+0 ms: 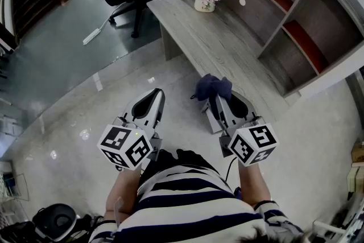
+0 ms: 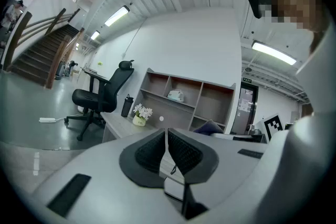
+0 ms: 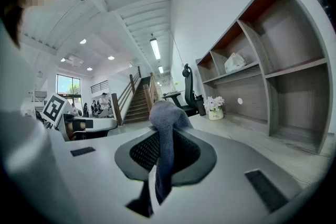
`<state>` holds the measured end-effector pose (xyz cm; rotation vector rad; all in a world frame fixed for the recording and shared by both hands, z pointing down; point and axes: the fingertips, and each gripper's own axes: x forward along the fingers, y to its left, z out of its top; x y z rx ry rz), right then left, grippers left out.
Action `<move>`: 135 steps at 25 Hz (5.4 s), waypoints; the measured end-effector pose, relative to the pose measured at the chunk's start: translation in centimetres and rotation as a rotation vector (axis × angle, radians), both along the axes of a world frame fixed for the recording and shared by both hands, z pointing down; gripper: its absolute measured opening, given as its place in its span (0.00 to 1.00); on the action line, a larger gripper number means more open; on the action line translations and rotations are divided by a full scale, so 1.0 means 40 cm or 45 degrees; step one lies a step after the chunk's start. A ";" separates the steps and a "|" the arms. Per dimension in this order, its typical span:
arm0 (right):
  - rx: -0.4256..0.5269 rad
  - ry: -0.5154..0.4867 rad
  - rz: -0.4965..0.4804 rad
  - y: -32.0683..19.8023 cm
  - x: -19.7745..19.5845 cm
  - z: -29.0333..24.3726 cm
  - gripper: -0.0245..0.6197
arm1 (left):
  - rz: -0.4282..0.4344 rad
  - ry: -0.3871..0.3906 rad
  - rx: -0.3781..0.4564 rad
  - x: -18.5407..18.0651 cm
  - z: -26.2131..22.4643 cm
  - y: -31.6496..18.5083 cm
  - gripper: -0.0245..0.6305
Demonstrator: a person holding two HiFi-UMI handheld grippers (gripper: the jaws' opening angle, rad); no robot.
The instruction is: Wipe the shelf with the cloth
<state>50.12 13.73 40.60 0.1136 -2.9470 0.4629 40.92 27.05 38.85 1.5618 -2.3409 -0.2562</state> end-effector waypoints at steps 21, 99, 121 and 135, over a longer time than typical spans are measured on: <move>-0.023 0.026 0.005 0.007 -0.108 0.028 0.13 | 0.051 0.013 -0.033 -0.118 0.028 -0.025 0.08; 0.180 -0.076 0.273 -0.475 -1.152 -0.163 0.13 | 0.586 0.075 0.063 -1.148 -0.050 -0.692 0.08; 0.441 -0.191 0.607 -0.724 -1.376 -0.424 0.13 | 0.975 -0.087 0.119 -1.351 -0.157 -0.937 0.08; 0.661 -0.397 0.801 -0.826 -1.449 -0.647 0.13 | 1.114 -0.073 0.183 -1.404 -0.164 -0.977 0.08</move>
